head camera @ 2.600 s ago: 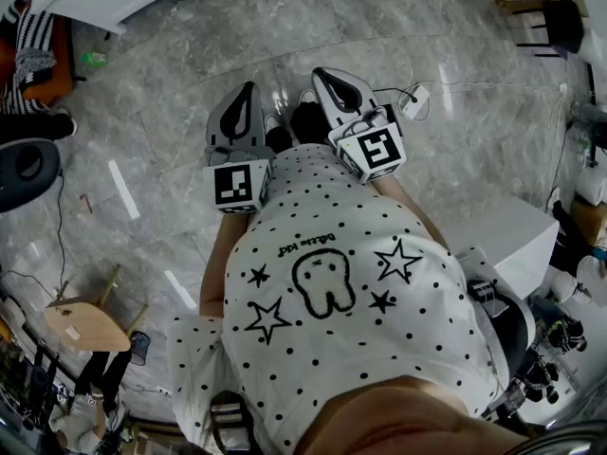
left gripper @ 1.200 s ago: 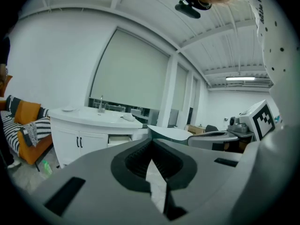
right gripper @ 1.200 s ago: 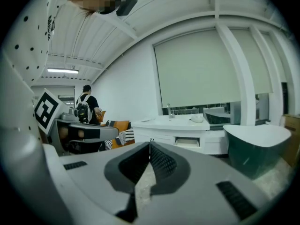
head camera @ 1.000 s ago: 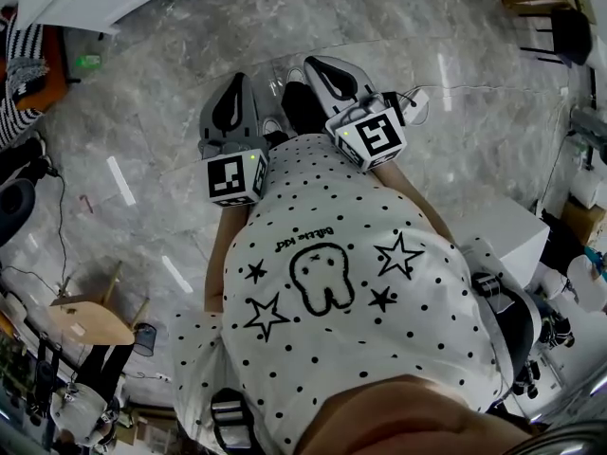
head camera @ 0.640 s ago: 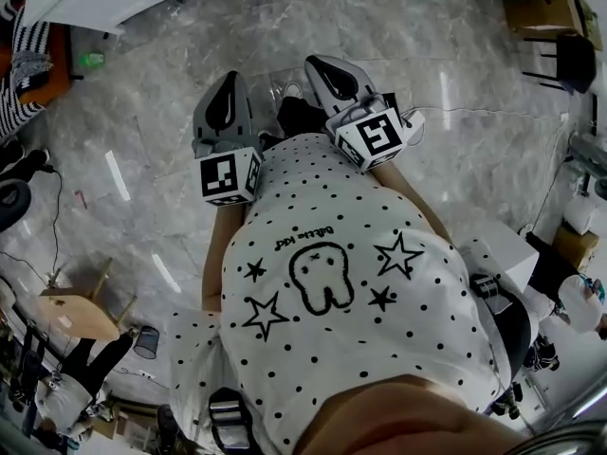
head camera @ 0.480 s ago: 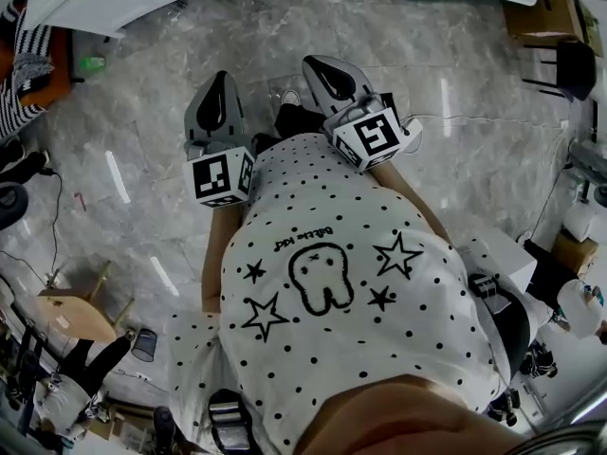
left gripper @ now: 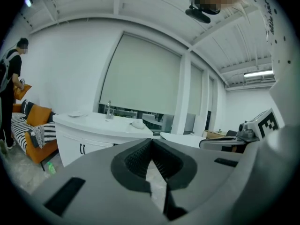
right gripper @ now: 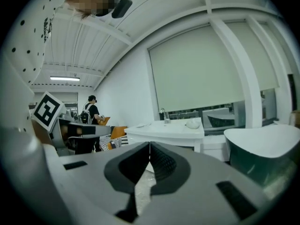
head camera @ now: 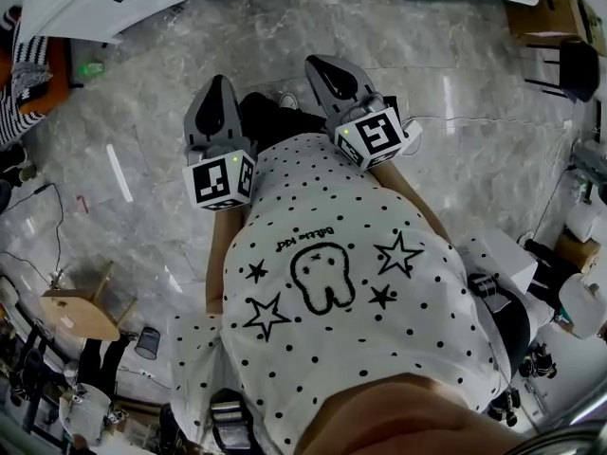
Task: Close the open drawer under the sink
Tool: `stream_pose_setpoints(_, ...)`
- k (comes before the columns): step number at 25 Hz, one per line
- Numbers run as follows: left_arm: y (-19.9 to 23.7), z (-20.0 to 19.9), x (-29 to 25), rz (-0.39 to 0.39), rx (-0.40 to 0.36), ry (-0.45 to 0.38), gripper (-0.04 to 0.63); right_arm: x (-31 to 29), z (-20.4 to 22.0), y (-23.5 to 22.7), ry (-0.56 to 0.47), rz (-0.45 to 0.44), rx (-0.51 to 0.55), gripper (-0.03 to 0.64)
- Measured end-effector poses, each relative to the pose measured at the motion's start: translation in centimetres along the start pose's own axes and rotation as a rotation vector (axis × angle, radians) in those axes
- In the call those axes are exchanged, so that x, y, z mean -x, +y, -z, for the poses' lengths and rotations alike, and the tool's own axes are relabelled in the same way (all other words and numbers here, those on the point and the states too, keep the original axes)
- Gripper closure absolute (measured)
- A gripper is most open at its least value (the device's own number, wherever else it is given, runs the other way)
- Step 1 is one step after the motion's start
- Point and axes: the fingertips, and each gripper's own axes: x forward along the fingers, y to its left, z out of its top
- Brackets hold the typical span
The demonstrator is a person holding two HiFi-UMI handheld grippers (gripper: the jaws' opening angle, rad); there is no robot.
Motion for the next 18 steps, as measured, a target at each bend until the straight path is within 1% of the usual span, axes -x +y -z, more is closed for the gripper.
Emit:
stream_pose_setpoints(4, -0.1, 0.1, -2.0, 0.022, 0.006, 0.010, 0.589, -0.8, -0.2, -1.6, -0.007, 0.028, -0.014, 0.603)
stream_pose_setpoints(10, 0.4, -0.5, -5.2, 0.049, 0.014, 0.026, 0.589, -2.6, -0.4, -3.4, 0.024, 0.048, -0.012, 0.603)
stream_pose_setpoints(15, 1.7, -1.2, -8.1, 0.081, 0.023, 0.048, 0.589, -5.5, -1.4, -4.7, 0.034, 0.064, -0.011, 0.603)
stream_pose_setpoints(18, 2.6, -1.9, -9.9, 0.106, 0.006, 0.063, 0.589, -7.7, -2.1, -5.0, 0.035, 0.061, -0.005, 0.603)
